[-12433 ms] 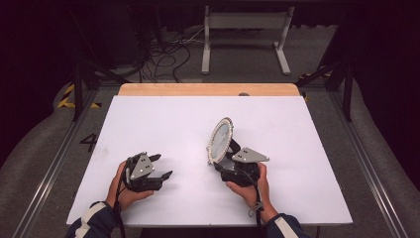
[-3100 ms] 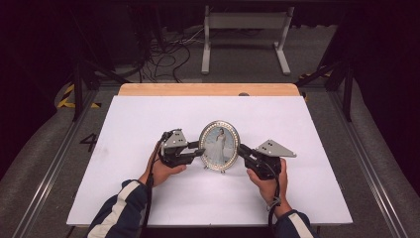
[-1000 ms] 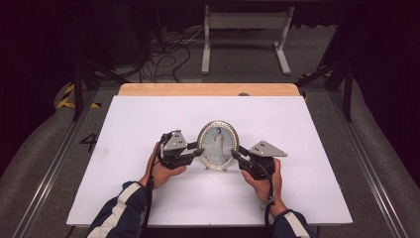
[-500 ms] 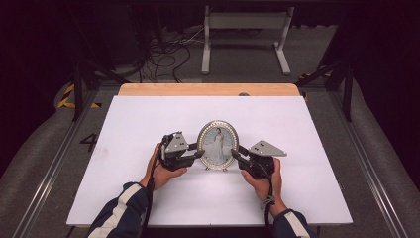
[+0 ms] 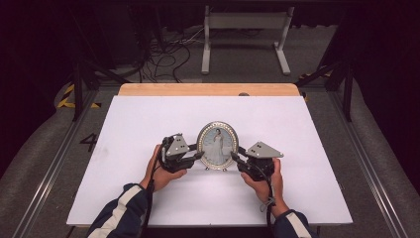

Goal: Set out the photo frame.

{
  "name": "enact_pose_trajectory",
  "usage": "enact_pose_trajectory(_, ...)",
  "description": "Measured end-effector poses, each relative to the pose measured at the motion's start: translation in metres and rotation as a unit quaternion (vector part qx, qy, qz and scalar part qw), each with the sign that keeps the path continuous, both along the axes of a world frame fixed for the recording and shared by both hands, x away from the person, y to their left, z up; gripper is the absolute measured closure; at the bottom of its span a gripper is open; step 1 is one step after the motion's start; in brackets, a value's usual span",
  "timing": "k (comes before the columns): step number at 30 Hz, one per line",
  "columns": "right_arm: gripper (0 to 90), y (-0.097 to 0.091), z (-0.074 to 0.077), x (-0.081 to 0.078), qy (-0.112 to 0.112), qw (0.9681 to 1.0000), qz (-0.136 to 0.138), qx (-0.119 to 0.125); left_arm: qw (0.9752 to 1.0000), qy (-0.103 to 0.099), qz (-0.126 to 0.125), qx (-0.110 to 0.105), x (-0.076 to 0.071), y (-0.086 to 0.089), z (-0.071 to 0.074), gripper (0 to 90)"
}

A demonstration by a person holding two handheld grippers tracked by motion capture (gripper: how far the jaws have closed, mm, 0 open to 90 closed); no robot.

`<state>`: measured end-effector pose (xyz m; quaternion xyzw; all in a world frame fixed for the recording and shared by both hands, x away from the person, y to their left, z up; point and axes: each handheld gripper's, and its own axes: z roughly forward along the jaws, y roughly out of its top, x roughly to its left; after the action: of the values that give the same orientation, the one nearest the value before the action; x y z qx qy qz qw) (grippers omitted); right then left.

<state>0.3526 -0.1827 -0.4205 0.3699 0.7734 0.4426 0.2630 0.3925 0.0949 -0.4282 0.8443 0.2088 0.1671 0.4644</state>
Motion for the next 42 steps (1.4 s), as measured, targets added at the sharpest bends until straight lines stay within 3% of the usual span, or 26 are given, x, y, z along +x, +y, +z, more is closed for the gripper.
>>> enact_pose_trajectory(15,67.0,-0.0013,-0.0004,0.0025,0.01,0.9999,0.005,-0.007,0.9999,-0.004,-0.014,0.008,-0.0048,-0.0001,0.0028,67.8)
enact_pose_trajectory(29,63.4,0.0003,0.0009,0.0018,0.004,0.9999,0.012,-0.011,0.9998,-0.004,-0.014,0.011,-0.0051,0.0024,0.0018,66.8)
enact_pose_trajectory(42,58.5,0.0019,0.0041,-0.0002,-0.005,0.9983,0.03,-0.049,0.9997,-0.013,-0.015,0.016,-0.0091,0.0054,0.0049,61.5)
